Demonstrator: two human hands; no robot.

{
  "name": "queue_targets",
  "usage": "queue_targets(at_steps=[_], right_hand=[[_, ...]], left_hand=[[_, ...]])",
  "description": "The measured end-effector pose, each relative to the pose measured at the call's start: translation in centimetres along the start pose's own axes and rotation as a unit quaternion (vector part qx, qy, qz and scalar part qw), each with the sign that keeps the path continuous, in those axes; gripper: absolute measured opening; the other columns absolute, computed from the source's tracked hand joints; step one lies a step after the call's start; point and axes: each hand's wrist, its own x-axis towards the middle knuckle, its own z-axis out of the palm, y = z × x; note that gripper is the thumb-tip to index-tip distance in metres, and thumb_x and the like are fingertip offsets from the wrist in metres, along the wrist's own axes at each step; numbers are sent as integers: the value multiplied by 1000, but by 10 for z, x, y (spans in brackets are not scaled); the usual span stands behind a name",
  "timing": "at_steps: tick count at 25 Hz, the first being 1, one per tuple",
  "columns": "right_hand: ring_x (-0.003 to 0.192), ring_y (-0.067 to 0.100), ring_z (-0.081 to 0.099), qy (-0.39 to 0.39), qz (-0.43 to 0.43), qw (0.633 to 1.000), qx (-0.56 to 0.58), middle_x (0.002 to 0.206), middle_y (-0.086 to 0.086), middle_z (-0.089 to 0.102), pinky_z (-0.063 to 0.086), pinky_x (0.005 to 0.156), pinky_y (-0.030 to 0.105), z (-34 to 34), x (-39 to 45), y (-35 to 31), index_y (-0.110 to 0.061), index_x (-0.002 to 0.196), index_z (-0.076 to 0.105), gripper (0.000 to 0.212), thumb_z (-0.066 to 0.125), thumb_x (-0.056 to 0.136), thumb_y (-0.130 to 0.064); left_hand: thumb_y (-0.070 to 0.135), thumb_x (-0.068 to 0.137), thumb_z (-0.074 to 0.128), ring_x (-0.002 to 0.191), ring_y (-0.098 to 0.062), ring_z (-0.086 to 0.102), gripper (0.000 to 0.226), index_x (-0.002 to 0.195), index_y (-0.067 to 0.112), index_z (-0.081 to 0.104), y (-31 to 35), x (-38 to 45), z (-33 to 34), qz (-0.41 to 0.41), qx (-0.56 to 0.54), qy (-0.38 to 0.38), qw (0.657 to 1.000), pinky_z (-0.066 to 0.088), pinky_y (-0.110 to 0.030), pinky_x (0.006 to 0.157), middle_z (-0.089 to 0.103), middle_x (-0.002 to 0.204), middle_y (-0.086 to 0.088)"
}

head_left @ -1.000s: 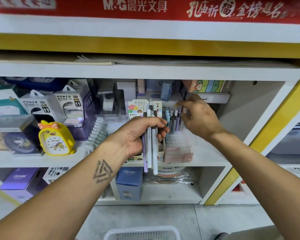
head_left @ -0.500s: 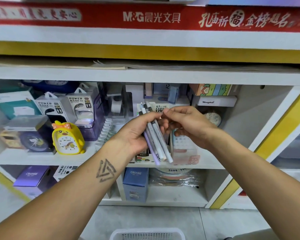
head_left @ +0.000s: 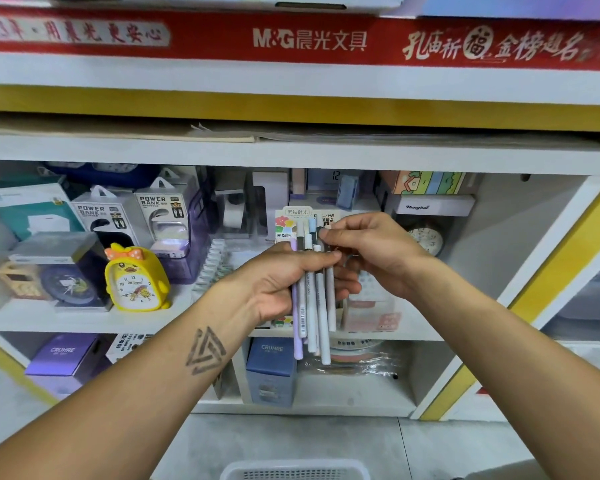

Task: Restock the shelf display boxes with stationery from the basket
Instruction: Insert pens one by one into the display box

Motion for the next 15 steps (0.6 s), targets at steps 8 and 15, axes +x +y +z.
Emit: queue_targets(at_steps=[8, 15], right_hand=[[54, 10, 57, 184, -128, 974, -46, 72, 3, 69, 48, 54, 24, -52, 1, -5, -5, 101, 68, 8, 68, 93, -7], [74, 7, 72, 198, -177, 904, -335, 81, -1, 73, 62, 75, 38, -66, 2, 21, -21, 98, 60, 12, 71, 93, -17]], left_hand=[[-3, 82, 64, 83, -38, 74, 22, 103, -9, 63, -2, 9, -1, -36, -43, 32, 998, 62, -42, 66, 72, 95, -30], [-8, 87, 59, 80, -37, 74, 10, 97, -9, 61, -5, 17, 0, -24, -3, 51, 998, 62, -39, 65, 71, 92, -31]])
